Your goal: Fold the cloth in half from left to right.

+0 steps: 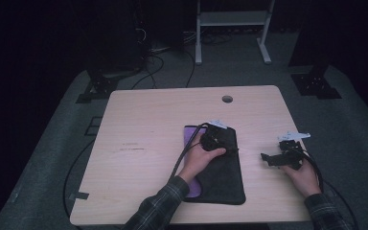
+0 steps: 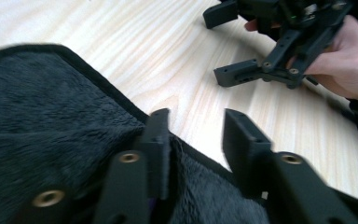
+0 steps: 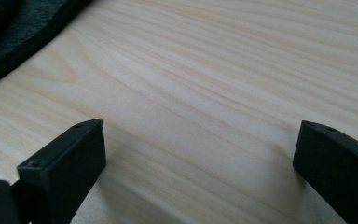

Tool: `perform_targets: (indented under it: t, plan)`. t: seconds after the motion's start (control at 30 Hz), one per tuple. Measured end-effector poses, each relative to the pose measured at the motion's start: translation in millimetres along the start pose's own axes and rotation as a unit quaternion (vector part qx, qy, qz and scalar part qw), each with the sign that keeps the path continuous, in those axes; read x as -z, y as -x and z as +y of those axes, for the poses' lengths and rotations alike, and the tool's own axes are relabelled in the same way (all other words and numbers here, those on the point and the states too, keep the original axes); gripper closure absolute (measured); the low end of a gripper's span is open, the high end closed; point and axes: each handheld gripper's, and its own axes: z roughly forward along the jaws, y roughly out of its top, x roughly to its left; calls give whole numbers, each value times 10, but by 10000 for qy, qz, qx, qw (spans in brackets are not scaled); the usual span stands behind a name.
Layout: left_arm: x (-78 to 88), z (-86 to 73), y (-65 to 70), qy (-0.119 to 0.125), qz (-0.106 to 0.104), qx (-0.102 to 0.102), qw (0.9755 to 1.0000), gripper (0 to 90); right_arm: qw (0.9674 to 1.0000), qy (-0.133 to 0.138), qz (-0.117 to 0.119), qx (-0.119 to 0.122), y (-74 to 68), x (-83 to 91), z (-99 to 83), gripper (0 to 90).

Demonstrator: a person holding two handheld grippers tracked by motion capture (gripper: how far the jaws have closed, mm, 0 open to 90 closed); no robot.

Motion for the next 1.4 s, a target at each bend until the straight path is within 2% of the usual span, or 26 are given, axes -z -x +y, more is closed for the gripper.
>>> perform_targets:
  t: [0.13,0.2,0.3,0.47,0.7,0.87,1.13,1.27,1.33,1.4]
  plan:
    - [220,-48,-1,35,276,-142,9995,465,9994,12,-240,-256,4,10,-11,16]
    - [327,-93,-2,17,481,-184,9987,432,9992,6,-275,-291,0,16,-16,16]
    - [486,-177,-9,89,663,-215,9975,425,9990,10,-315,-329,-9,23,-24,16]
    - [743,-340,-42,141,879,-183,9959,374,9986,5,-359,-377,-20,30,-31,16]
    - [1078,-637,-102,52,1261,-151,9919,349,9979,8,-452,-460,-44,36,-38,16]
    - [1312,-854,-138,39,1543,-139,9879,343,9980,9,-429,-454,-51,32,-33,17]
    - [1573,-1176,-211,-46,1848,-50,9828,342,9983,17,-415,-420,-69,30,-29,28]
    - [1668,-1339,-274,-129,1938,31,9810,340,9975,141,-481,-491,-82,41,-28,135]
    - [1711,-1413,-303,-161,1999,65,9797,340,9974,159,-494,-498,-83,46,-30,160]
    - [1753,-1473,-330,-173,2074,78,9781,340,9970,218,-514,-542,-85,57,-35,227]
